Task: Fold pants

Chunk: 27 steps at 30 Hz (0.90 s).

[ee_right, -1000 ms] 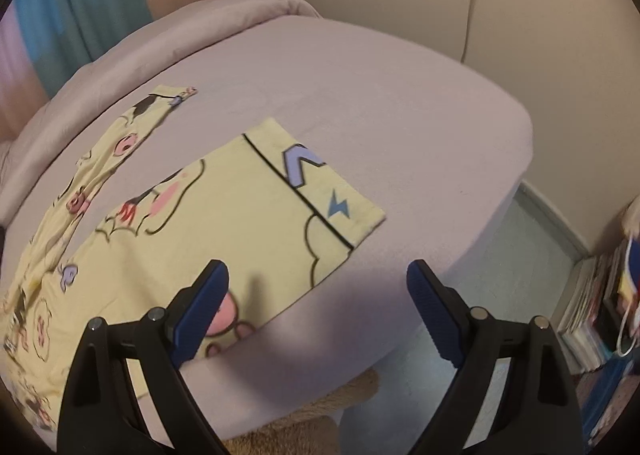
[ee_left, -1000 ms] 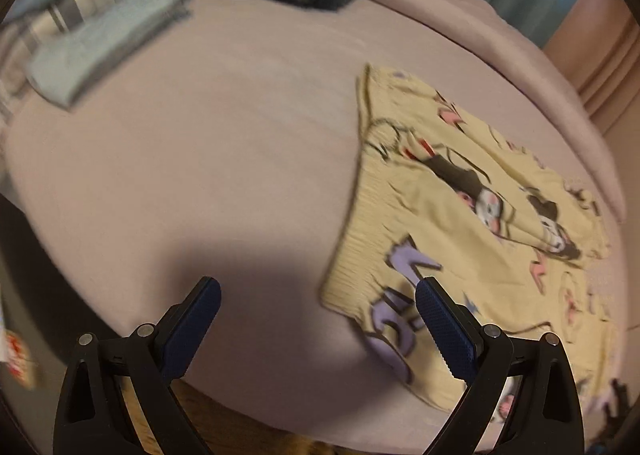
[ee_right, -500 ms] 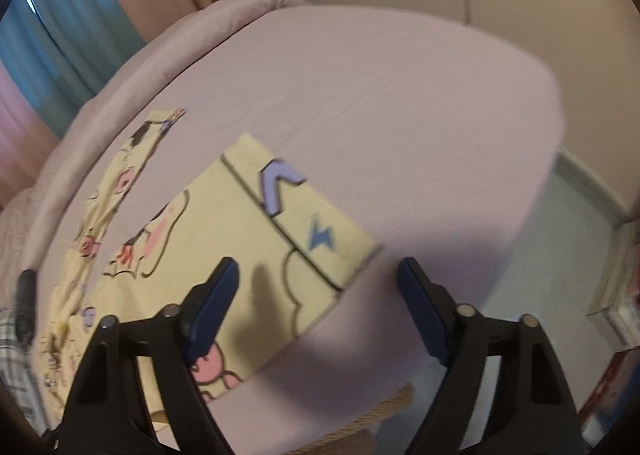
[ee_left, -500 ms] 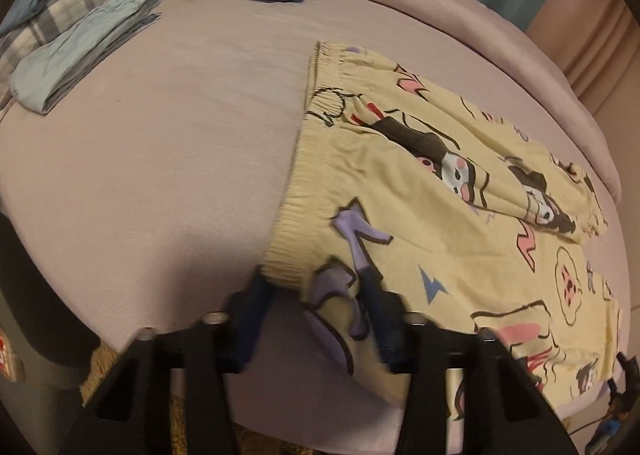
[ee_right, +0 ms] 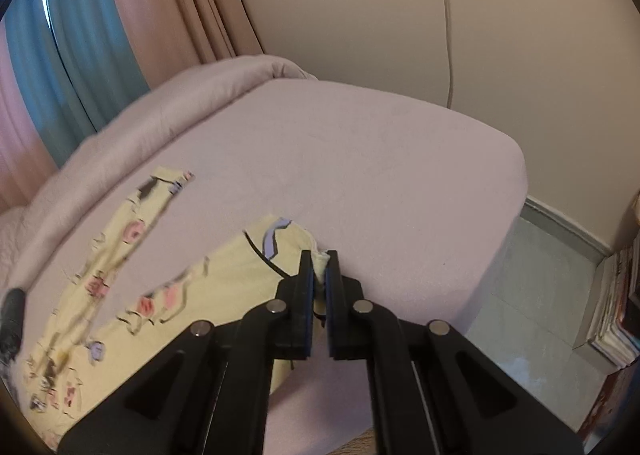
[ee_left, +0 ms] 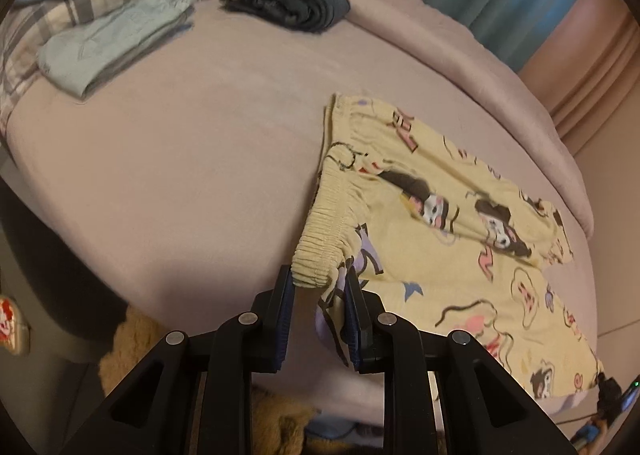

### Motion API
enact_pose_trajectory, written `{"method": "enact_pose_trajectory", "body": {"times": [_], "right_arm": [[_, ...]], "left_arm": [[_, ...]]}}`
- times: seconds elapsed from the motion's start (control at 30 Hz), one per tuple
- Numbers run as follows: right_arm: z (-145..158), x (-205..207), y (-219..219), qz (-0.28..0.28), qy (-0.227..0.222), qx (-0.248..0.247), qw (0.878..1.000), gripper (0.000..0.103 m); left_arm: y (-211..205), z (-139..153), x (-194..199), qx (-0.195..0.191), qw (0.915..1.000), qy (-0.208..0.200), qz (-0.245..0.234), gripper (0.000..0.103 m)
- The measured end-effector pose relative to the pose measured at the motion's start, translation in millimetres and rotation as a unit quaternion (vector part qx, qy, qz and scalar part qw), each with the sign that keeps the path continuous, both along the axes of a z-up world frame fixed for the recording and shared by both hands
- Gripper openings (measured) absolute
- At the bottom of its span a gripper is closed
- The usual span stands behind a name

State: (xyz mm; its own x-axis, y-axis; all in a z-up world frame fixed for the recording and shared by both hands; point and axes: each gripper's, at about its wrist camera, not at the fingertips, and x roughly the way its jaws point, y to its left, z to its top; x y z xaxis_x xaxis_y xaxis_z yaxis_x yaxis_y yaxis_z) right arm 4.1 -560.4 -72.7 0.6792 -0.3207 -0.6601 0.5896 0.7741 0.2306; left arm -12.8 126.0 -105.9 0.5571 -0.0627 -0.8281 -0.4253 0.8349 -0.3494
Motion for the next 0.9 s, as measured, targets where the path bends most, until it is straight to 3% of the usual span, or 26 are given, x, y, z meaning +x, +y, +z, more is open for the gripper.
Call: {"method": "enact_pose_trajectory", "body": {"times": [0.13, 0.23, 0.33, 0.43, 0.53, 0.6, 0.63, 0.7, 0.9], "right_arm": [[5.9, -1.5, 1.4, -0.003, 0.003, -0.017, 1.000, 0.005], [-8.5, 2.5, -10.0, -0.006, 0.027, 0.006, 1.000, 0.005], [-32.2, 13.4, -15.2, 0.000, 0.071, 0.013, 0.997, 0.005], [-48.2, 15.3, -17.9, -0.003, 0.105, 0.009, 0.994, 0.007], [-47.7, 18.8, -16.4, -0.001, 0.137, -0.003, 0.991, 0.018], [-36.9, 22.8, -11.3, -0.010, 0.172, -0.059, 0.983, 0.065], [-27.2, 23.9, -7.7, -0.011, 0.173, -0.089, 0.981, 0.072], [-6.6, 23.1, -7.7, 0.006, 0.155, -0.102, 0.983, 0.073], [56.0, 101.1, 19.9, 0.115, 0.119, -0.076, 0.983, 0.073]], "left_arm": [[8.9, -19.1, -2.1, 0.009, 0.9995, 0.029, 0.007, 0.023], [12.0, -38.0, 5.8, 0.004, 0.9985, 0.054, 0.006, 0.024], [2.8, -35.4, 10.2, 0.041, 0.9974, 0.058, -0.011, 0.025], [1.7, -33.6, 12.5, 0.045, 0.9964, 0.071, -0.014, 0.028], [5.4, -21.6, 14.2, 0.048, 0.9953, 0.080, -0.025, 0.032], [11.1, -3.2, 15.7, 0.058, 0.9962, 0.060, -0.025, 0.041], [12.9, 1.7, 16.1, 0.063, 0.9964, 0.054, -0.021, 0.045], [21.0, 20.9, 25.5, 0.073, 0.9967, 0.036, -0.004, 0.059], [39.6, 49.3, 95.8, 0.072, 0.9974, 0.007, 0.003, 0.063]]}}
